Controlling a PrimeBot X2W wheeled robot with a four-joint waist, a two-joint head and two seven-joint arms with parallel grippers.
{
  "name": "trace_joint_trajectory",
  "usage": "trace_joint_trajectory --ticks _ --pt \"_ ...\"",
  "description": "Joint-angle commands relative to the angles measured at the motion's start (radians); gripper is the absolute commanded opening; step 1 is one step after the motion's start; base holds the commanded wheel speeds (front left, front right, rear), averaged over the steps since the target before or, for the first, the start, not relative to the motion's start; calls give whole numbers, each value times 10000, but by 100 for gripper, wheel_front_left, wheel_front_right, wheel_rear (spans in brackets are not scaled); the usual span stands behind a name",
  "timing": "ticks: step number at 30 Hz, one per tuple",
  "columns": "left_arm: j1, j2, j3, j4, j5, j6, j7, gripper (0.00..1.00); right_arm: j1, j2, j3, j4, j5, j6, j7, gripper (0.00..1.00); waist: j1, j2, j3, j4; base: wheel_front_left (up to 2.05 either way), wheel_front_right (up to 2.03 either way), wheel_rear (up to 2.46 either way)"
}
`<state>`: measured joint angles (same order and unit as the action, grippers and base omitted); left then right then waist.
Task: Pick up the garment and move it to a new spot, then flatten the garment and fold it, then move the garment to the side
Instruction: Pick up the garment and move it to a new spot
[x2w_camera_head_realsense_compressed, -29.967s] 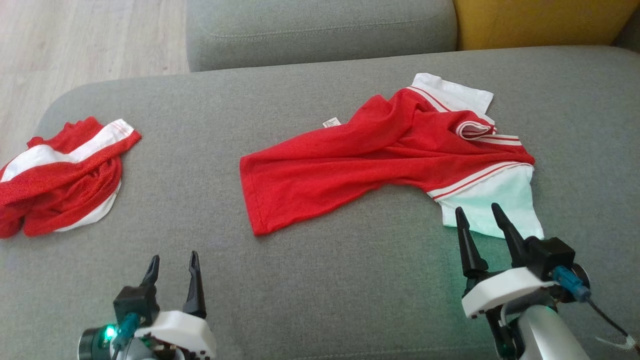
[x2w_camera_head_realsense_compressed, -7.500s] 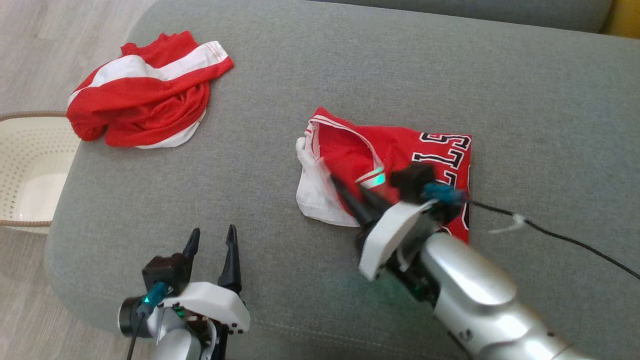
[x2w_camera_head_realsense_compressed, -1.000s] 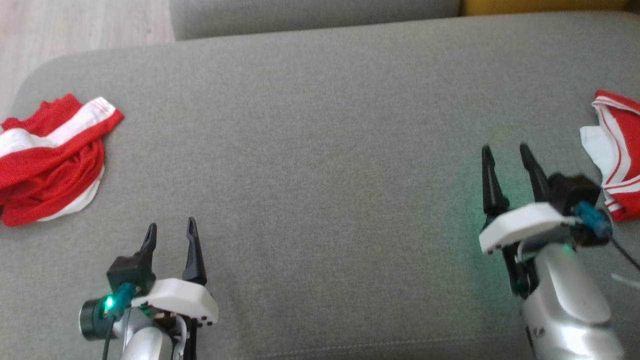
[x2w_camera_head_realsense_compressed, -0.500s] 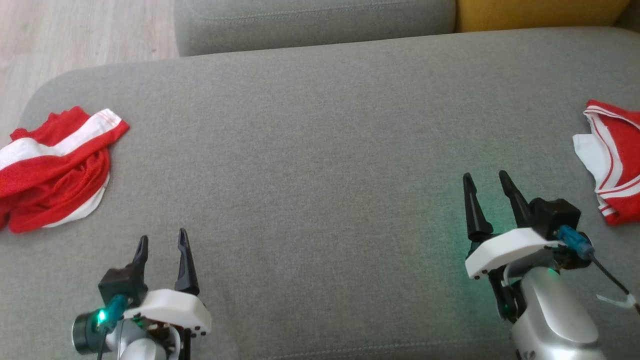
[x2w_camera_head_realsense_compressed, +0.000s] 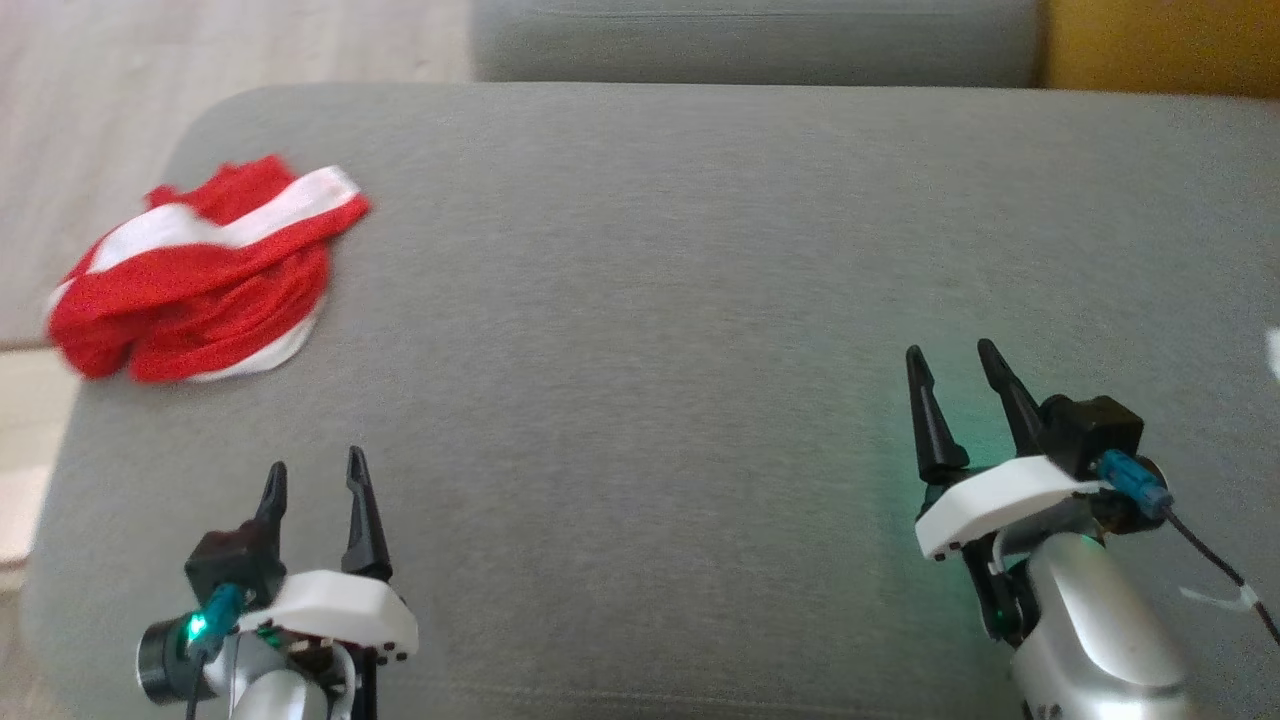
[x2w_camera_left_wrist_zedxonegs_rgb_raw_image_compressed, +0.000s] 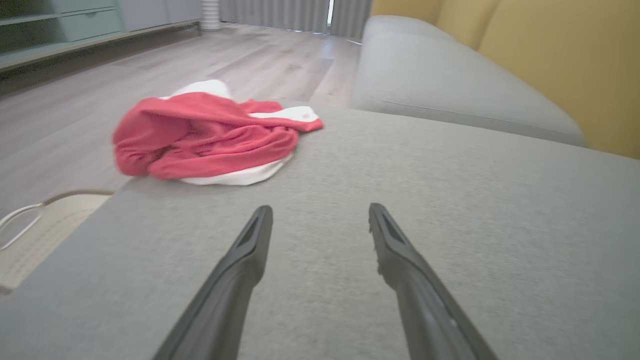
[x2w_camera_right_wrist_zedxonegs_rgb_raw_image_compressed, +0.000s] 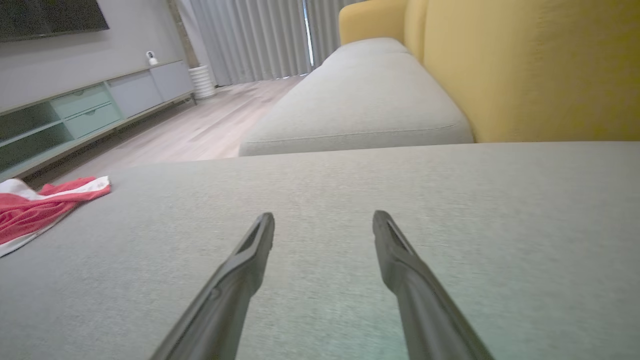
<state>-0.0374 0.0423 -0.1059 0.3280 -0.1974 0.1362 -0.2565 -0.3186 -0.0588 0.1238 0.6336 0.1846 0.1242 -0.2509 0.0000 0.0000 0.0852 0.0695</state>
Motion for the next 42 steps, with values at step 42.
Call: trace_joint_trajectory --ticks 42 --pt "-3498 427 2683 1696 -470 -888 -53 100 -2073 73 1841 -1366 -546 65 213 100 0 0 2944 1587 0 0 0"
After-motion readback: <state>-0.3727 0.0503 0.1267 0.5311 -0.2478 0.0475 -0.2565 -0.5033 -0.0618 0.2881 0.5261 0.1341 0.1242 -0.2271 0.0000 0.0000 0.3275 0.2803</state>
